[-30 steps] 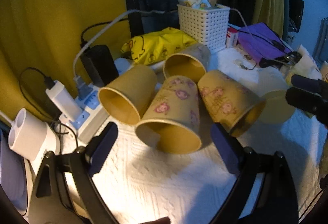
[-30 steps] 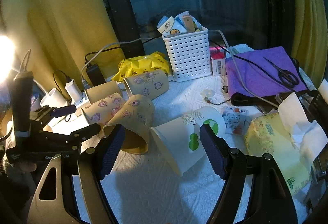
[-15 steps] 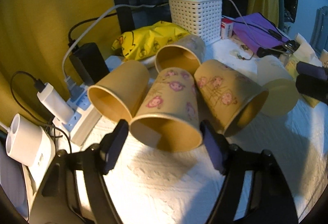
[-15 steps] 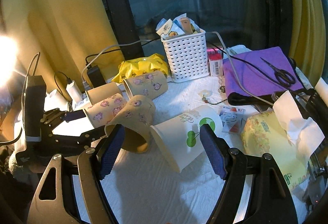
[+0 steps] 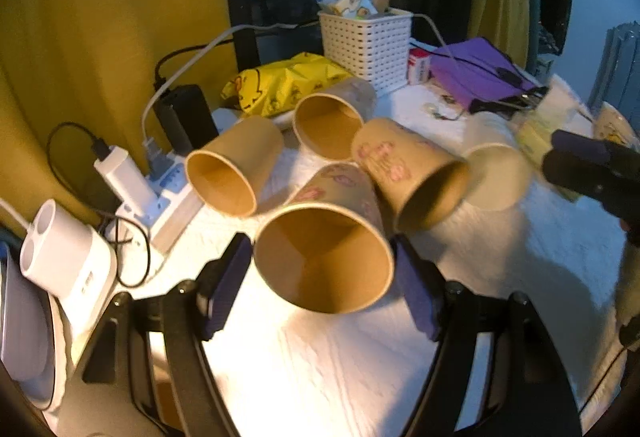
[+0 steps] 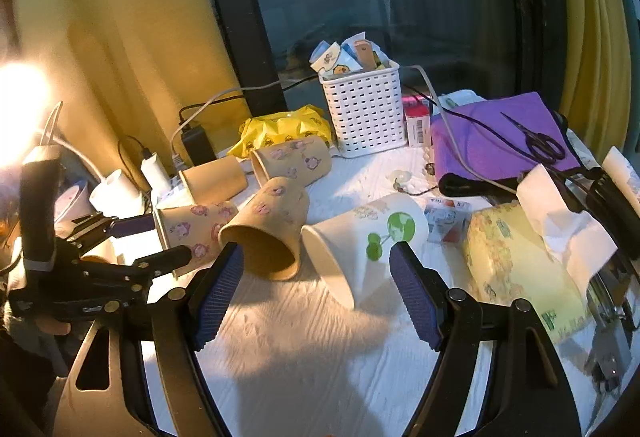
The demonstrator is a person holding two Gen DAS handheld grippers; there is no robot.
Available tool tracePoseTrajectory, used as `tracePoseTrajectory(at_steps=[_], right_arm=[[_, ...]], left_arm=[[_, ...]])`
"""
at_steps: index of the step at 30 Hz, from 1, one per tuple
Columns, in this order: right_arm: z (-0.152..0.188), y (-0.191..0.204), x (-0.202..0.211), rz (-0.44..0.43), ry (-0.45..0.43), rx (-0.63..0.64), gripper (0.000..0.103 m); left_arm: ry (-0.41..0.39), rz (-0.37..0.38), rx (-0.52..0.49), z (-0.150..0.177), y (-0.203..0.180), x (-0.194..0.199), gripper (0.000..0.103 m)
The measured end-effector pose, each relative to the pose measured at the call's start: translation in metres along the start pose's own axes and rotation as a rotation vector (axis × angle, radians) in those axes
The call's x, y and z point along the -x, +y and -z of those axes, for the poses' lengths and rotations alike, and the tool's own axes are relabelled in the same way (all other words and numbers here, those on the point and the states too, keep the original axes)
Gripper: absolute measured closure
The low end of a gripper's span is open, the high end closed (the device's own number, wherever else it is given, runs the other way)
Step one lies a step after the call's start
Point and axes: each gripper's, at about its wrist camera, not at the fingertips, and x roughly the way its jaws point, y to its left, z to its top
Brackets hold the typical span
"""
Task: Flip cup upright
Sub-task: 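Close the right tool on the side of the tan floral cup and lift it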
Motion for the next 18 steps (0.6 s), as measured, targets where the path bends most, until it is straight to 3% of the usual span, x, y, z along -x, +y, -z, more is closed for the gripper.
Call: tracePoseTrajectory(at_steps=[18], right_arm=[[0.060,0.035,0.091,-0.011,-0.001,0.069,0.025]], left_arm=[[0.009,0.206,0.066,0.095,-0.035,0.114,0.031]])
